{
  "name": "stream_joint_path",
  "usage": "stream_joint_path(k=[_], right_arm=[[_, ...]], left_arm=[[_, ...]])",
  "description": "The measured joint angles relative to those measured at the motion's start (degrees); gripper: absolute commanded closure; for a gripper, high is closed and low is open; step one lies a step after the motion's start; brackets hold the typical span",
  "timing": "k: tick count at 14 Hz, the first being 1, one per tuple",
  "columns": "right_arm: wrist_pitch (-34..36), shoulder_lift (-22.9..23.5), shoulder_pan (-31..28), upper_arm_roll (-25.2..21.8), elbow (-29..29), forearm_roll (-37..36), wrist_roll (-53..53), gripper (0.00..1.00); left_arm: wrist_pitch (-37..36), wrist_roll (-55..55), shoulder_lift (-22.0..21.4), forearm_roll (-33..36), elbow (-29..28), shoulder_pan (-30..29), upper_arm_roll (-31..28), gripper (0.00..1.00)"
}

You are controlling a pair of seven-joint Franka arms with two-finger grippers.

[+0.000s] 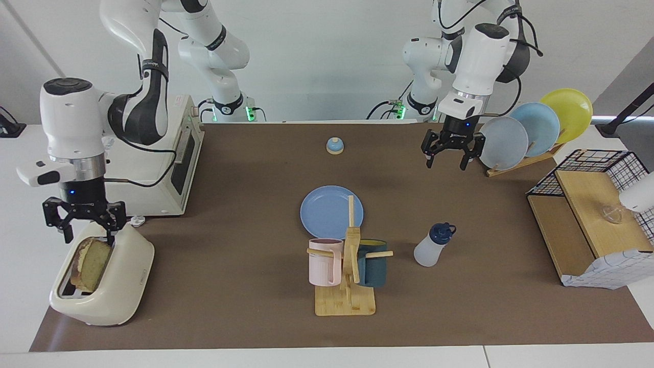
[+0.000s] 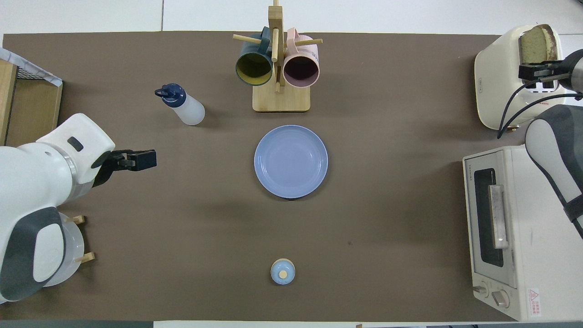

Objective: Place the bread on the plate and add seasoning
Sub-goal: 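Reach the left gripper toward the blue-capped bottle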

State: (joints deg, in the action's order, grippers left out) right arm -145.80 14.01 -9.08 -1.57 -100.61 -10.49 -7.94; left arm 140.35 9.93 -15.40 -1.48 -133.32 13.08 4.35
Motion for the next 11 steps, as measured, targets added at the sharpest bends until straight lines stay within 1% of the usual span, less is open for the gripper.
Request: stream_joint_path(k=[1,2,3,5,6,8,11], right_arm=[[0.0,0.0,0.0,0.0,0.2,0.0,0.0,0.16],[0.0,0.1,0.0,0.0,0.2,0.0,0.0,0.24],[0.0,0.2,0.0,0.0,0.2,0.0,0.0,0.36],[0.0,0.4,0.0,0.0,0.2,0.0,0.0,0.45],[0.0,0.4,0.0,0.0,0.2,0.0,0.0,0.46],[-0.1,0.5,0.0,0.0,0.3,0.0,-0.1,0.53],[-0.1,0.5,-0.1,0.0,0.4,0.0,-1.9,0.55]], left_arm=[[4.0,0.7,0.0,0.0,-2.4,0.0,0.4,0.0],[7.7,1.2,0.0,0.0,-4.5,0.0,0.6,0.0],[11.9,1.5,0.0,0.0,-6.8,0.0,0.6,0.0],[17.5,1.7,0.4,0.0,-9.9,0.0,0.7,0.0],[19.9,1.8,0.9,0.0,-10.9,0.0,0.8,0.0],[24.7,1.9,2.6,0.0,-12.0,0.0,1.3,0.0],[32.7,2.0,7.2,0.0,-13.0,0.0,1.7,0.0]])
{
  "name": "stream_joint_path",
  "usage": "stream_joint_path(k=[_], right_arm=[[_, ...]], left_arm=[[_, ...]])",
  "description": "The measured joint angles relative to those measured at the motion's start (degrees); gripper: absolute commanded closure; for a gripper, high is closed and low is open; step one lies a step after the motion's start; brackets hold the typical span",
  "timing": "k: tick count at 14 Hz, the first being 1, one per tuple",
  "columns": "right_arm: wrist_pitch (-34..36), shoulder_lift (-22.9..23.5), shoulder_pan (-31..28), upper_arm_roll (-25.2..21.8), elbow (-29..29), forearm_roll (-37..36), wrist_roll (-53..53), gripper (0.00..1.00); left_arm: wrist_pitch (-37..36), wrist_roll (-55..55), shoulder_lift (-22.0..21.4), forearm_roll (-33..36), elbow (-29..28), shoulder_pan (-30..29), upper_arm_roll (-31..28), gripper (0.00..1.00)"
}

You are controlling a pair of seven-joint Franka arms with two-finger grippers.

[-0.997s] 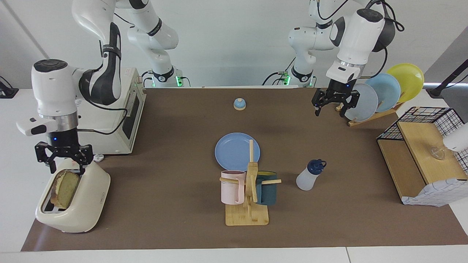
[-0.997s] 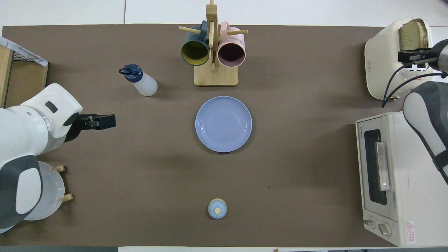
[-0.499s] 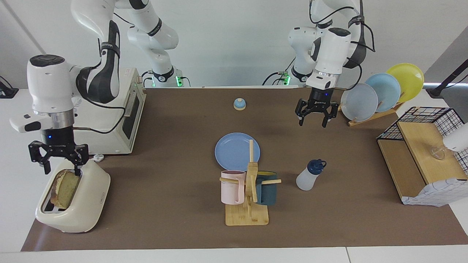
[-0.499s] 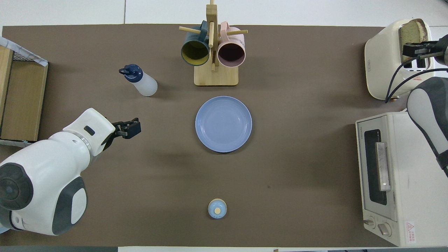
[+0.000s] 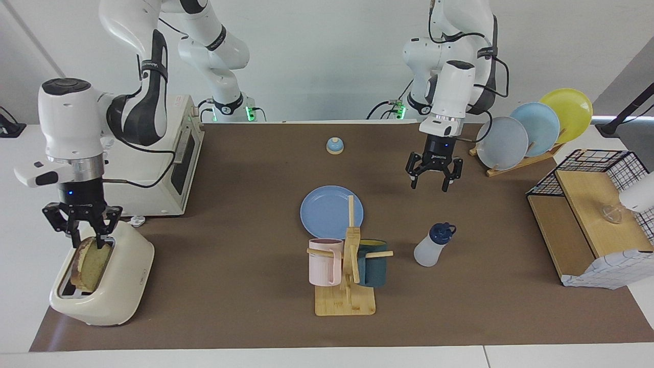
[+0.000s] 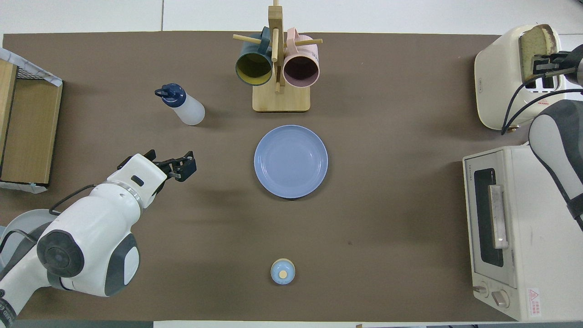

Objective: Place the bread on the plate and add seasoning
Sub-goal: 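Reach the left gripper toward the blue-capped bottle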

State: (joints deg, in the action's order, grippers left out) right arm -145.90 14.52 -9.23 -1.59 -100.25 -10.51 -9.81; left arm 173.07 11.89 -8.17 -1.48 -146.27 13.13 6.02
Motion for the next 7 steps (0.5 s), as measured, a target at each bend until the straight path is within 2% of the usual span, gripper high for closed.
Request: stream_joint_path(k=[1,2,4,5,7], right_arm=[[0.0,0.0,-0.1,0.0,0.0,0.0,-0.9,0.59],[0.0,0.0,-0.1,0.0,0.0,0.0,-1.4,0.68],[0.0,0.1,-0.1,0.0,0.0,0.0,-1.6,0.93],[0.0,0.1,-0.1,0.0,0.0,0.0,-1.7,1.0],[0.0,0.1,0.1,0.0,0.2,0.0,-1.8,1.0]], left_arm=[[1.8,0.0,1.5,0.0,0.0,0.0,0.0,0.0],[3.4,0.0,2.6,0.0,0.0,0.2,0.2,0.0],[4.9,0.1,4.0,0.0,-0.1,0.4,0.3,0.0],[6.0,0.1,4.8,0.0,-0.1,0.6,0.3,0.0],[9.3,0.3,6.9,0.0,-0.1,1.2,0.3,0.0]])
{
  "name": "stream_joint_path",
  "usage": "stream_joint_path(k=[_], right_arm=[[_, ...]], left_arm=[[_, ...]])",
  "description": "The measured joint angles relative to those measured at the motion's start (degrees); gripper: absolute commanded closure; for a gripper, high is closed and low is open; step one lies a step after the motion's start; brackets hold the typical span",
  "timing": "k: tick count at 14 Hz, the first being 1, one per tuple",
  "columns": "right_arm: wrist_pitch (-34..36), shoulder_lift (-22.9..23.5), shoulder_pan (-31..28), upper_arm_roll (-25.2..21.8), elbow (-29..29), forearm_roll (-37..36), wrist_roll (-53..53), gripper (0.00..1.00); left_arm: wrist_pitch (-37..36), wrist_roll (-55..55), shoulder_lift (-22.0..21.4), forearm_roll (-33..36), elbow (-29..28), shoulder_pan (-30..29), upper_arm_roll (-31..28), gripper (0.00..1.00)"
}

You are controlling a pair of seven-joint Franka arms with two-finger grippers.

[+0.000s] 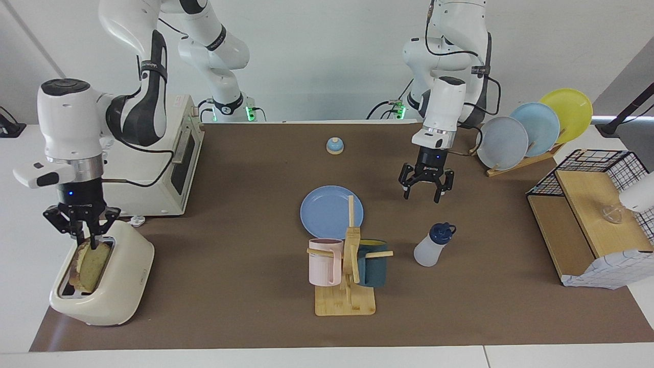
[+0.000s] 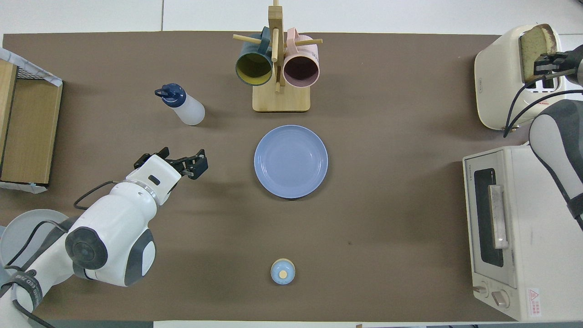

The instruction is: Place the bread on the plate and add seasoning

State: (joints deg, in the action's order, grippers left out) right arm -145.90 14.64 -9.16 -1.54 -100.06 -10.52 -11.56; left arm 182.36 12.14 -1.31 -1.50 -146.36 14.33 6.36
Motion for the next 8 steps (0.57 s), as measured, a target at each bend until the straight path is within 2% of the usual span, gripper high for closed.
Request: stream_joint_path(k=[5,8], right_arm=[[3.2,0.1,0.5,0.2,2.8,0.0,-1.2,1.0],[8.1,0.1,1.4,0.3,6.3,-0.1,-2.9,1.0]], left_arm=[[1.7,0.1,2.0,0.0,0.4,0.3,0.0,0.0],[1.8,0.1,3.5,0.0,2.0,0.4,0.0,0.0]])
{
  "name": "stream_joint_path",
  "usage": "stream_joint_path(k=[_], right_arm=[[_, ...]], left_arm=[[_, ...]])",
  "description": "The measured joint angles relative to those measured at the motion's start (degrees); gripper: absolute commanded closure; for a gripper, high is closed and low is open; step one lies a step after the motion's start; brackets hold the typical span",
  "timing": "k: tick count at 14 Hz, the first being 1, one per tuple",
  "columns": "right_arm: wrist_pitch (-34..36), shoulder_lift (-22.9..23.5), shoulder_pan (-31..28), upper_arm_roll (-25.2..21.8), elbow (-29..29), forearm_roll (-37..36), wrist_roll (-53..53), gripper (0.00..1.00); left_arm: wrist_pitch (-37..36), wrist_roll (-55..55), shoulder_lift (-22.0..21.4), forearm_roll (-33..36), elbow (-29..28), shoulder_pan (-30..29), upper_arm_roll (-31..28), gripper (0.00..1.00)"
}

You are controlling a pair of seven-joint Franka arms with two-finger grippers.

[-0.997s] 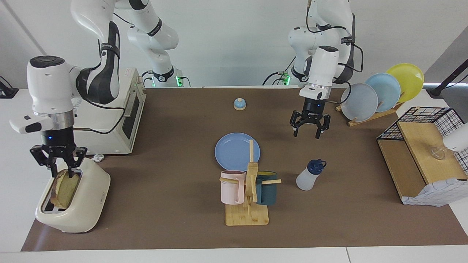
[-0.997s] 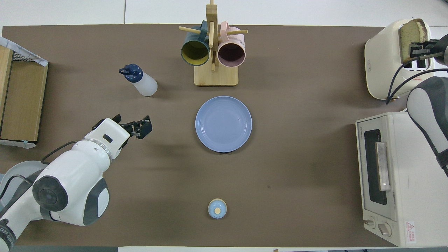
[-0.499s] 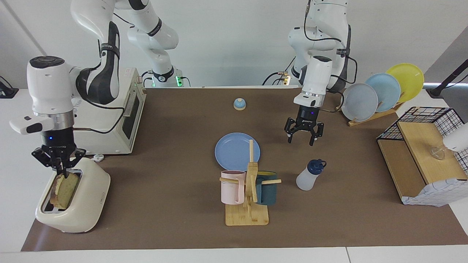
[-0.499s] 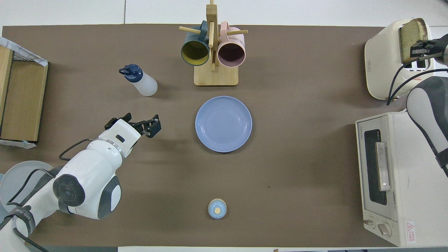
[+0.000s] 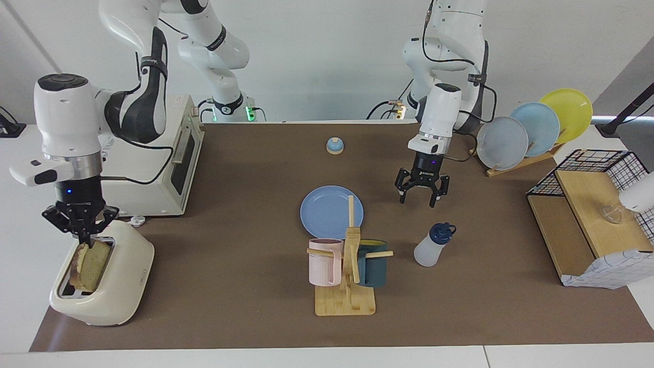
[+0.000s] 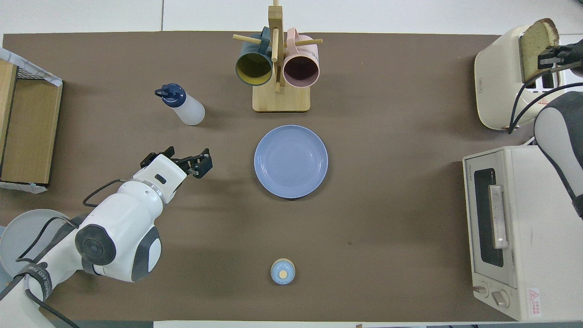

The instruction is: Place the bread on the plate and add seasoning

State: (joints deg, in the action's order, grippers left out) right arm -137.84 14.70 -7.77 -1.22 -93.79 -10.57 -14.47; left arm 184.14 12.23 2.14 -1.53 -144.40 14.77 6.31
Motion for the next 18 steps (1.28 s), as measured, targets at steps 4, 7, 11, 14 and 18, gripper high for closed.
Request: stream_joint_path(k=[4,7,11,14,18], right_arm=[[12.9,-0.7,4.8,0.2,7.8,-1.3,-0.1,1.0],[20.4,-3.1,10.6,0.3,9.9,-4.4,-0.1,1.0],[28.3,-5.3,19.4,1.0,9.8,-6.0,4.4,1.0],[30.1,-6.2,24.9,1.7,8.1,-3.9,16.5,1.0],[28.3,-6.6,29.4,1.9,4.1,3.1,29.5,1.0]], left_arm=[[0.0,0.0,3.3,0.0,4.1,0.0,-0.1,0.0],[0.0,0.0,4.4,0.0,5.6,0.0,-0.7,0.0],[0.0,0.0,5.3,0.0,6.9,0.0,-1.9,0.0],[0.0,-0.1,7.1,0.0,8.7,0.0,-2.6,0.0],[-0.6,-0.1,9.3,0.0,11.6,4.9,-8.3,0.0]])
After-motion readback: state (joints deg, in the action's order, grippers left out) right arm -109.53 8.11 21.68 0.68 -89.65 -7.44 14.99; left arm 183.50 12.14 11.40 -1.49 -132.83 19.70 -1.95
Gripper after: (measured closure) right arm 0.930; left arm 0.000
